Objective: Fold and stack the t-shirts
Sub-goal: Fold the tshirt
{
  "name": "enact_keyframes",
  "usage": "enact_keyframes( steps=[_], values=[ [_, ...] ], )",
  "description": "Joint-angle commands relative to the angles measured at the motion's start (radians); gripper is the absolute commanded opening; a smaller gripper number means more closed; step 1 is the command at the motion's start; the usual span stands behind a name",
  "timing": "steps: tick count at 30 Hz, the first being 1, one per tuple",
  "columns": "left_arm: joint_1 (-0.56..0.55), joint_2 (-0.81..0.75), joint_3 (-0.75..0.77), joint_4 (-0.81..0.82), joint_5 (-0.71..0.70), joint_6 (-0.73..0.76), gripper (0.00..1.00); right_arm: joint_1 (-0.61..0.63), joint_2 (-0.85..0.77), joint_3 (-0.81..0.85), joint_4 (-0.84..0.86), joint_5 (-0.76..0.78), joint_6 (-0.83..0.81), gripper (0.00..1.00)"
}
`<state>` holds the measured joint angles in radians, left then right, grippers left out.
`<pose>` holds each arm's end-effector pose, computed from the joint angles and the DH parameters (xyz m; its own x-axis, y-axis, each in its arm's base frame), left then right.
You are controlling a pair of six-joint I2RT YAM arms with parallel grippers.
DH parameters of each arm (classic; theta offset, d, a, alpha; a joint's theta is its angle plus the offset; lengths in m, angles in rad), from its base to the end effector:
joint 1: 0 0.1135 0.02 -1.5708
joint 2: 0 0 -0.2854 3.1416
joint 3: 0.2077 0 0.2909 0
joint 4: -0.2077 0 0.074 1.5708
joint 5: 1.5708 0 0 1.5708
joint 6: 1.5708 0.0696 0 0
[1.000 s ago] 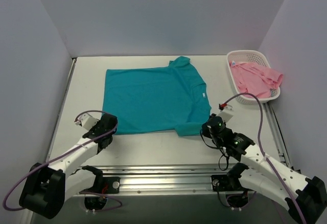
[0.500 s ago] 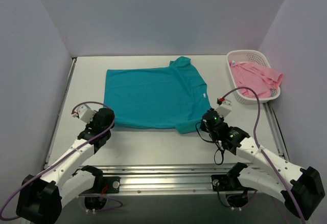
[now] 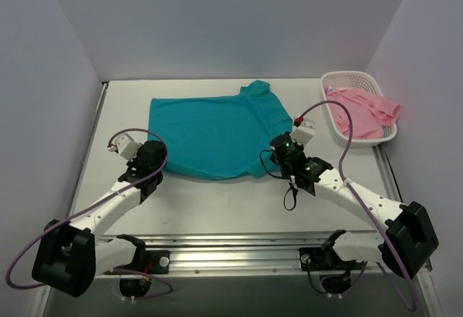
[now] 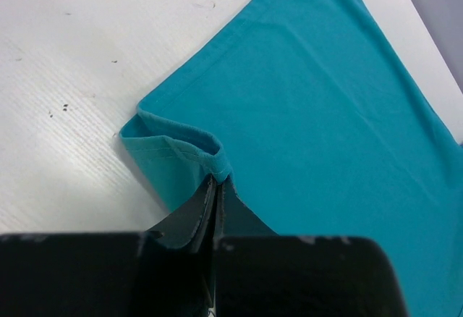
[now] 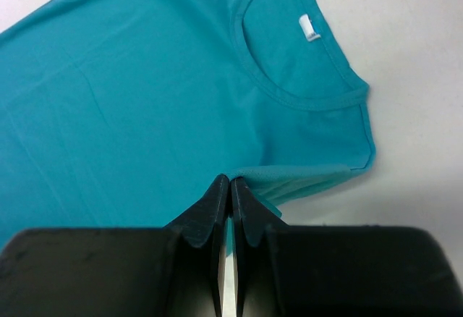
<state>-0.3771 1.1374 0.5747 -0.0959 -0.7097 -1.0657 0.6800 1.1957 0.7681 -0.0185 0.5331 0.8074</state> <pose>0.2707 -0.0584 0.1938 -0.1005 -0.6742 -0.7317 -0.5946 0.6303 -0.4991 0.2712 0.1738 0.2578 -0.3656 0.5046 -0.7821 0.1145 0.8583 0.5002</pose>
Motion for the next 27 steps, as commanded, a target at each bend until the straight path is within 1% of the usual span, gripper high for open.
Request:
enact_keyframes(
  steps=[1,11,18,27],
  values=[
    [0.024,0.044,0.060,0.120,-0.011,0.032,0.02,-0.013,0.066,0.086,0.040,0.082,-0.024,0.00],
    [0.156,0.128,0.045,0.251,0.105,0.058,0.02,-0.049,0.245,0.235,0.042,0.142,-0.037,0.00],
    [0.201,0.197,0.056,0.324,0.130,0.079,0.02,-0.092,0.384,0.329,0.049,0.151,-0.051,0.00],
    [0.227,0.331,0.125,0.389,0.167,0.099,0.02,-0.138,0.485,0.427,0.052,0.151,-0.071,0.00]
  ],
)
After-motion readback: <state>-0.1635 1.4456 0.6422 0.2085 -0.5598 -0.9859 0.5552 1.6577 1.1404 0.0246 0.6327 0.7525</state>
